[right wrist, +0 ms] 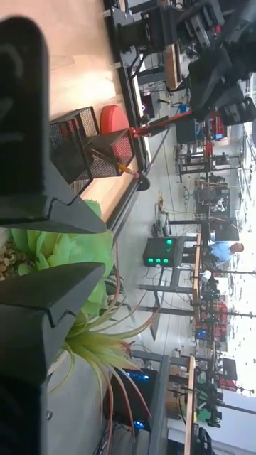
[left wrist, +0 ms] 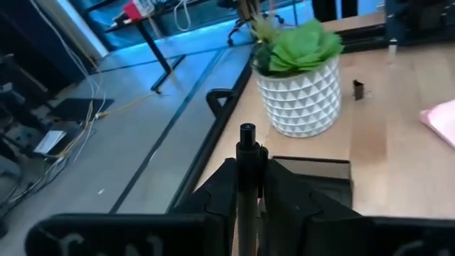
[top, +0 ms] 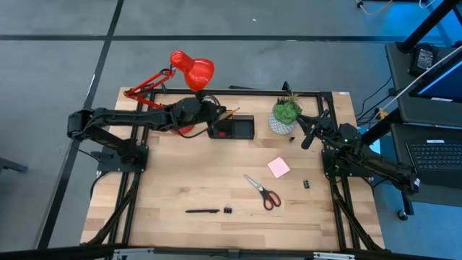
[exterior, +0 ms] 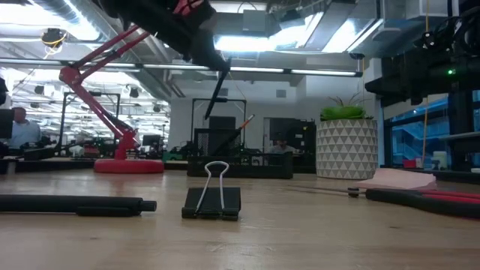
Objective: Pick and place office supplies into organizer
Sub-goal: Put the top pen into the desk organizer
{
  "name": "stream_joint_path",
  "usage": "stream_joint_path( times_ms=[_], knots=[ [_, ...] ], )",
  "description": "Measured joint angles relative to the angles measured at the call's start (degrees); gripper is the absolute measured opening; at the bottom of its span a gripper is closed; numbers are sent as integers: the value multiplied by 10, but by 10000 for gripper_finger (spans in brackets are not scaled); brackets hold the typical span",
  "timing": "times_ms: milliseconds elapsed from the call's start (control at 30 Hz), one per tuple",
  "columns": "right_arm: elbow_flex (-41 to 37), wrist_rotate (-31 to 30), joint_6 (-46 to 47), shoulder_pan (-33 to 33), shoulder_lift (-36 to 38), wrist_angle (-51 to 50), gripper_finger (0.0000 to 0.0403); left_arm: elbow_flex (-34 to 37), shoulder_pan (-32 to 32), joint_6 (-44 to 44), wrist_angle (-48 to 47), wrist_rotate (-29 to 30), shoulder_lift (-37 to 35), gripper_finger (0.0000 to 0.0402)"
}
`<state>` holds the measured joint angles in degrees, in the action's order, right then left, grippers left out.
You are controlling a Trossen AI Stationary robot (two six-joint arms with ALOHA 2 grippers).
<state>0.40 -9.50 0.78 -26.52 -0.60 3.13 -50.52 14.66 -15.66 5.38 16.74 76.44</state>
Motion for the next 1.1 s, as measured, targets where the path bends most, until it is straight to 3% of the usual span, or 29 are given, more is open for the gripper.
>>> stream_joint_path(
  times_ms=[233, 700, 1100],
  knots=[
    [0, 0, -13, 0, 0, 0, 80, 0, 27, 29, 3, -17, 19, 54],
    [0, 0, -13, 0, 0, 0, 80, 0, 50, 44, 47, -10, 149, 54],
    [0, 0, -13, 0, 0, 0, 80, 0, 53, 59, 45, -13, 187, 72]
  ],
)
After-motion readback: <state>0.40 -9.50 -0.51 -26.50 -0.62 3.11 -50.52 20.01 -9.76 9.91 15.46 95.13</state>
